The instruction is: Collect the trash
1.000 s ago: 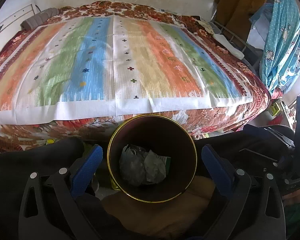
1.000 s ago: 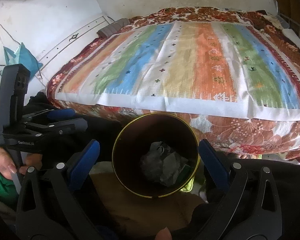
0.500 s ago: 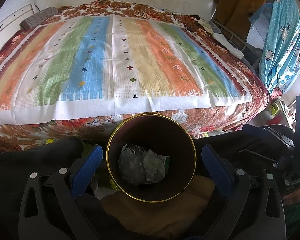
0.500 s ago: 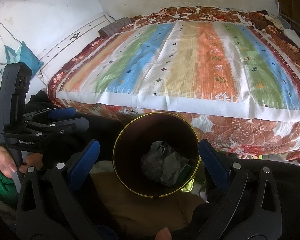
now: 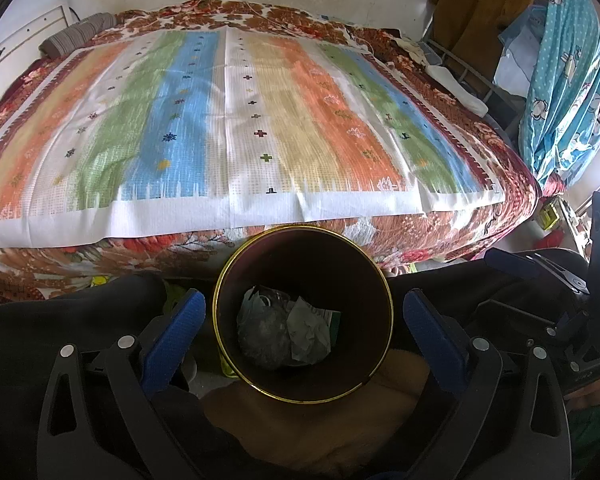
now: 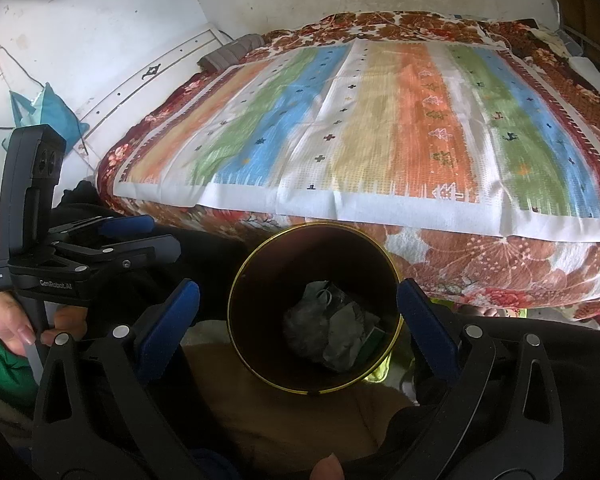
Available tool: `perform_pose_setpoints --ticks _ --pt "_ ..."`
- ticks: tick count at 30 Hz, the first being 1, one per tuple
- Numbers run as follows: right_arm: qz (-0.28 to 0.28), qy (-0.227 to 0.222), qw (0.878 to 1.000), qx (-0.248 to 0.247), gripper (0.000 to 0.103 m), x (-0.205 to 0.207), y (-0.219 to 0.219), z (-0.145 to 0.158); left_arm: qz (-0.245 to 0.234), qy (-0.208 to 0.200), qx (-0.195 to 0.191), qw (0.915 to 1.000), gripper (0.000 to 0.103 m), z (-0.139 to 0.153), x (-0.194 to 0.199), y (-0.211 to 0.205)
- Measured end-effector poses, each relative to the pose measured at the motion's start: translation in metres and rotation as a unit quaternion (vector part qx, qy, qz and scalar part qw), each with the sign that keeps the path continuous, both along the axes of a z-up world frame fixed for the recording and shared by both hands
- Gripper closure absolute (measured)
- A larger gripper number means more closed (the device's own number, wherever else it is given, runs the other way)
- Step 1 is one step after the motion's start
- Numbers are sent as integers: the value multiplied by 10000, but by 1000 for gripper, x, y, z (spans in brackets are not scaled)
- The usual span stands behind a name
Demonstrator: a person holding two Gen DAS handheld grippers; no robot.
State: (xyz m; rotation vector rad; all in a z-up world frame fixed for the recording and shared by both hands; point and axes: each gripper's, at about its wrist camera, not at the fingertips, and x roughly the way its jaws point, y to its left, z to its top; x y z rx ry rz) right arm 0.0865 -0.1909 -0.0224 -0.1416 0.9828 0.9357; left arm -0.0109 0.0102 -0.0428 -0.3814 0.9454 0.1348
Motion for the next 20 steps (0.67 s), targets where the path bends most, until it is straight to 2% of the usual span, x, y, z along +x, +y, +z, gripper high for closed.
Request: perform_pose_setpoints --ticks 20 --pt "20 18 10000 -8 9 -2 2 -2 9 59 -54 10000 6 -5 -2 -1"
